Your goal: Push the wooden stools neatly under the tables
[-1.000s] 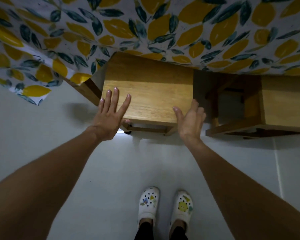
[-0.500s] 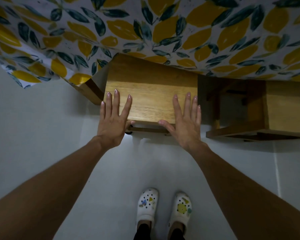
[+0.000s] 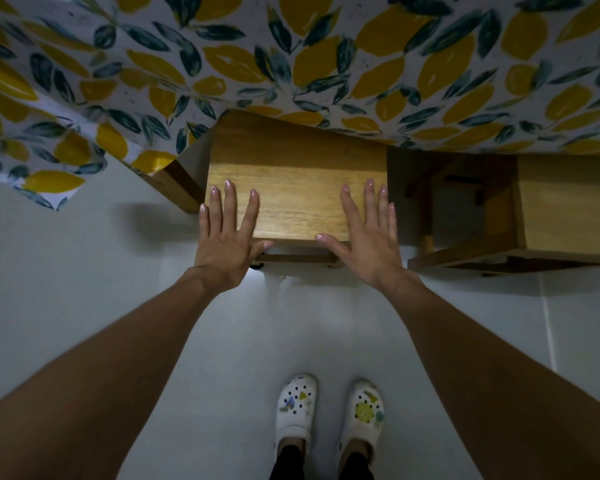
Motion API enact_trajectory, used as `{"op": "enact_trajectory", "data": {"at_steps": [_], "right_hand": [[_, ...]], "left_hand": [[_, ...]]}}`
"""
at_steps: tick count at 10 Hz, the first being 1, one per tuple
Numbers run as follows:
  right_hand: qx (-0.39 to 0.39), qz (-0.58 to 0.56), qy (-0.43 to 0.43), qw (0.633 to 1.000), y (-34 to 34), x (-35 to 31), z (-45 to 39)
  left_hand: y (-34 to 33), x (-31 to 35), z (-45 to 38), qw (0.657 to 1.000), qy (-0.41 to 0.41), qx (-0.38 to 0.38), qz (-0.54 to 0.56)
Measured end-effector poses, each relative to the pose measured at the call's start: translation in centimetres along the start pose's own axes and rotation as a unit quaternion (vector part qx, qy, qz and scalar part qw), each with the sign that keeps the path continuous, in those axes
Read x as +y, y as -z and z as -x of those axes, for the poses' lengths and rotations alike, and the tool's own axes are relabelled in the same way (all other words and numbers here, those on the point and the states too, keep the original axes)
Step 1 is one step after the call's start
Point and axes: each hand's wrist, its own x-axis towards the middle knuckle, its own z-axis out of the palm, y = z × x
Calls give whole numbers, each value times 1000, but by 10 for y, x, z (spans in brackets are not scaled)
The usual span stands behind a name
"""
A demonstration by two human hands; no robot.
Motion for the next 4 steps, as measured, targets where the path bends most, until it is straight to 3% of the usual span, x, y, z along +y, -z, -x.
{"op": "enact_trajectory", "data": {"at_steps": [2, 4], "right_hand": [[-45, -52, -4, 998, 43, 7, 20], [-3, -64, -62, 996, 126, 32, 65]], "left_hand": [[29, 27, 12, 994, -2, -47, 95], [99, 89, 23, 992, -39, -73, 90]]}}
